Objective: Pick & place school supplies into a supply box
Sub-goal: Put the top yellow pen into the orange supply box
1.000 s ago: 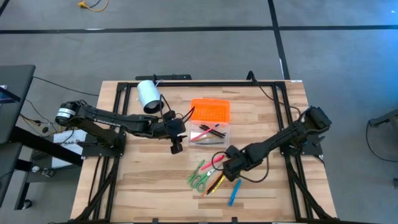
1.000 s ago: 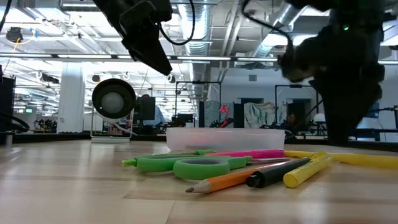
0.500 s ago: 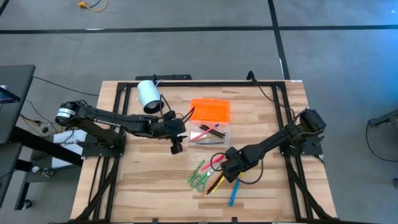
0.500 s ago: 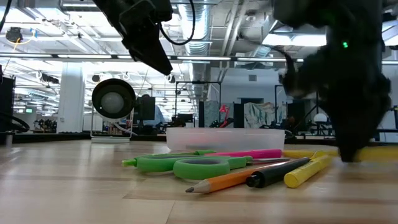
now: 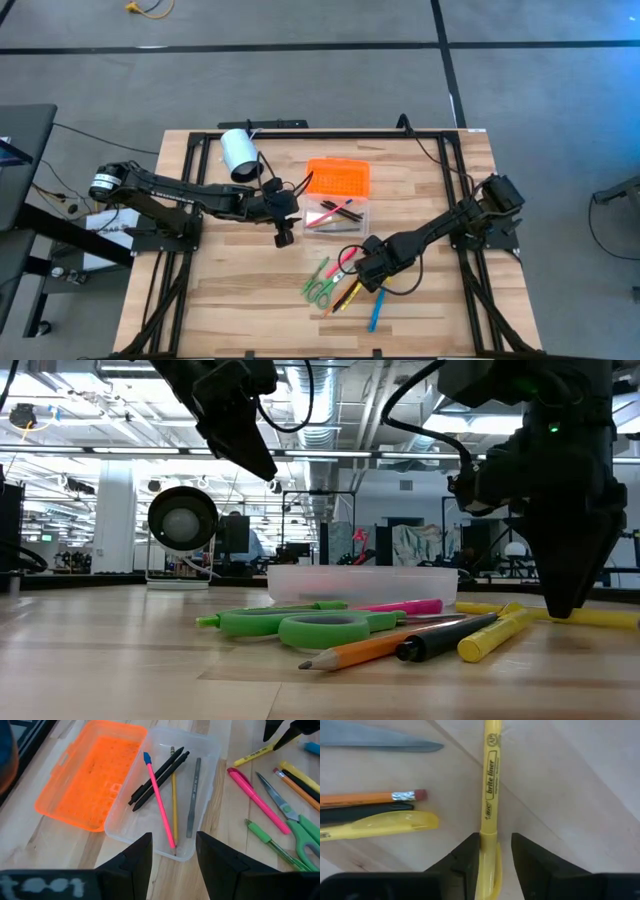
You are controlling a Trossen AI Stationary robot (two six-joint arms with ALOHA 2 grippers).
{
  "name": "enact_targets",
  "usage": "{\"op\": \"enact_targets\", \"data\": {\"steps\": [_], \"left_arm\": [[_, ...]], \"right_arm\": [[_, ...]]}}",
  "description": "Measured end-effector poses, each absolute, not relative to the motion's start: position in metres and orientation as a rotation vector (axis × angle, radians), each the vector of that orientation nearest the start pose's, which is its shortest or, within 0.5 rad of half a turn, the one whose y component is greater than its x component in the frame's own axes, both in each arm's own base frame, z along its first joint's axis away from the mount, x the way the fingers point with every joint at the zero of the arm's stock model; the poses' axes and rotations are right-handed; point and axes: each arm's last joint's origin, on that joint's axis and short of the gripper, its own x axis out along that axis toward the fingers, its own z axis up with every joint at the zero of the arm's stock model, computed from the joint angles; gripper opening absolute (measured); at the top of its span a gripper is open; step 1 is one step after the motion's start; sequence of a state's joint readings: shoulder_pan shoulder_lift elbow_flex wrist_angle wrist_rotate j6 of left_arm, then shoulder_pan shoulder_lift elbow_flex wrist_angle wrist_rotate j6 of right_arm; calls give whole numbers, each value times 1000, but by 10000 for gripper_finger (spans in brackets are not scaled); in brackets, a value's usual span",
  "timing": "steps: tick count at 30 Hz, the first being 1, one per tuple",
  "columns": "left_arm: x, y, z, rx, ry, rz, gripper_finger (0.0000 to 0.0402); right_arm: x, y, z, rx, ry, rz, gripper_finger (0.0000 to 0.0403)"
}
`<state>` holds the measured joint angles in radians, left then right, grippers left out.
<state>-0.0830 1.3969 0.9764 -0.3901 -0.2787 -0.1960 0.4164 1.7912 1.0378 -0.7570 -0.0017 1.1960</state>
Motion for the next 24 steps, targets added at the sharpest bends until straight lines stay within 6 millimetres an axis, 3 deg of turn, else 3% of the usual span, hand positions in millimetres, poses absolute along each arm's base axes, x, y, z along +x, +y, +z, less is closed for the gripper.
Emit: {"op": "enact_targets", "data": {"steps": [4,13,24], "left_arm": [[288,-16,249,-38,776,265,142],[288,-16,249,-36,775,268,142],[288,-16,249,-36,775,268,142]], "right_arm": [[277,123,140,641,1440,-568,93],[275,121,136,654,1432,-568,17],[275,121,136,653,1432,-569,41]]}}
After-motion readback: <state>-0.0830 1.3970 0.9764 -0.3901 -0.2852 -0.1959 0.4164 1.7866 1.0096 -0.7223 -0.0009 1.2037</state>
